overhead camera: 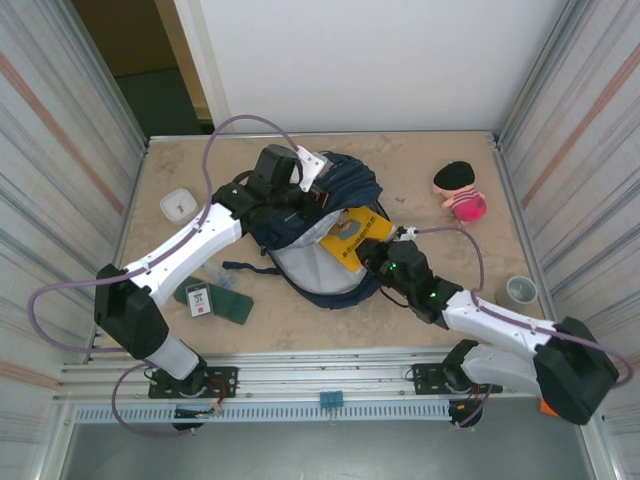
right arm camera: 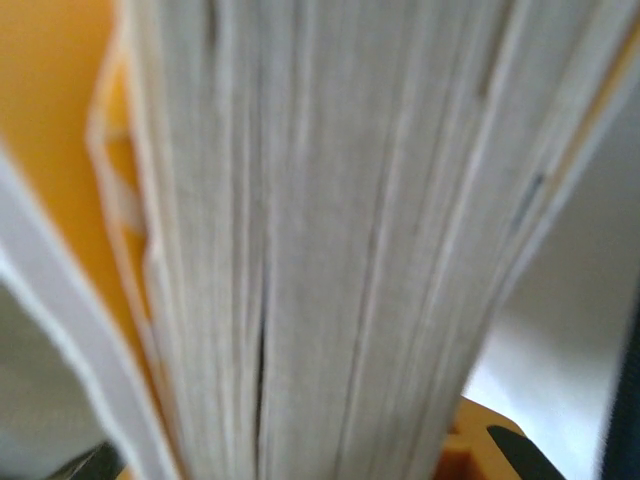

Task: Pack the student bag

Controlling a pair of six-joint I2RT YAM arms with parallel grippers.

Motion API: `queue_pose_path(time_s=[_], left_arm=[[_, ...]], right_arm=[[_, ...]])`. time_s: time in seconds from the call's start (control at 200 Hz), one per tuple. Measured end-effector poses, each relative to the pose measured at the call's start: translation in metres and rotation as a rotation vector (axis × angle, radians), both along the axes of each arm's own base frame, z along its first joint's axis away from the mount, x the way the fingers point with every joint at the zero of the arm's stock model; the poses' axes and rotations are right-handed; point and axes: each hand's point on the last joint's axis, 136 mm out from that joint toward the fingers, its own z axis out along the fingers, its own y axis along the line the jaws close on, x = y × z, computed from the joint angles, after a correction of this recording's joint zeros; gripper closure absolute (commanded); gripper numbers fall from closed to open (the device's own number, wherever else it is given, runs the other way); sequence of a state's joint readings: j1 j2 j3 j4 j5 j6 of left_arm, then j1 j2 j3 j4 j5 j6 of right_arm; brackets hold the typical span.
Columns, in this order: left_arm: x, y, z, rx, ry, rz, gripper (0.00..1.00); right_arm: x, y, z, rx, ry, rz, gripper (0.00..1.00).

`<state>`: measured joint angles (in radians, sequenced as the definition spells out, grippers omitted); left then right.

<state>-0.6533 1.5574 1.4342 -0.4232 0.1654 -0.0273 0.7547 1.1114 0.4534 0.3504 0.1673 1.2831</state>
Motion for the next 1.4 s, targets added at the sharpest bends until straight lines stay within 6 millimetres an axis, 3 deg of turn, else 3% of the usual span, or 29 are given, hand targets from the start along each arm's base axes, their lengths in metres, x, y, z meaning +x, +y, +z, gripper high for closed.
queue_pose_path(time_s=[0.231, 0.421, 0.692, 0.932, 1.112, 1.213, 1.403], left_arm=[[-0.002, -0.002, 0.005, -0.027, 0.01, -0.022, 1.0], [-0.003, -0.006, 0.013, -0.054, 0.01, -0.041, 1.0], [-0.006, -0.01, 0.019, -0.078, 0.017, -0.064, 1.0], [-0.002, -0.004, 0.018, -0.075, 0.018, -0.047, 1.0], [0.004, 0.0, 0.018, -0.077, 0.01, -0.021, 1.0], [0.008, 0.003, 0.016, -0.08, 0.007, -0.002, 1.0], [0.012, 0.007, 0.011, -0.085, 0.012, 0.017, 1.0]], right_arm=[[0.026, 0.021, -0.013, -0.006, -0.002, -0.076, 1.0], [0.055, 0.05, -0.018, 0.033, -0.006, -0.101, 1.0], [0.086, 0.085, -0.04, 0.064, 0.017, -0.129, 1.0], [0.105, 0.101, -0.049, 0.096, 0.039, -0.168, 0.66], [0.103, 0.099, -0.059, 0.077, 0.076, -0.168, 0.53], [0.095, 0.095, -0.069, 0.057, 0.113, -0.152, 0.38], [0.071, 0.077, -0.072, 0.019, 0.157, -0.128, 0.36]])
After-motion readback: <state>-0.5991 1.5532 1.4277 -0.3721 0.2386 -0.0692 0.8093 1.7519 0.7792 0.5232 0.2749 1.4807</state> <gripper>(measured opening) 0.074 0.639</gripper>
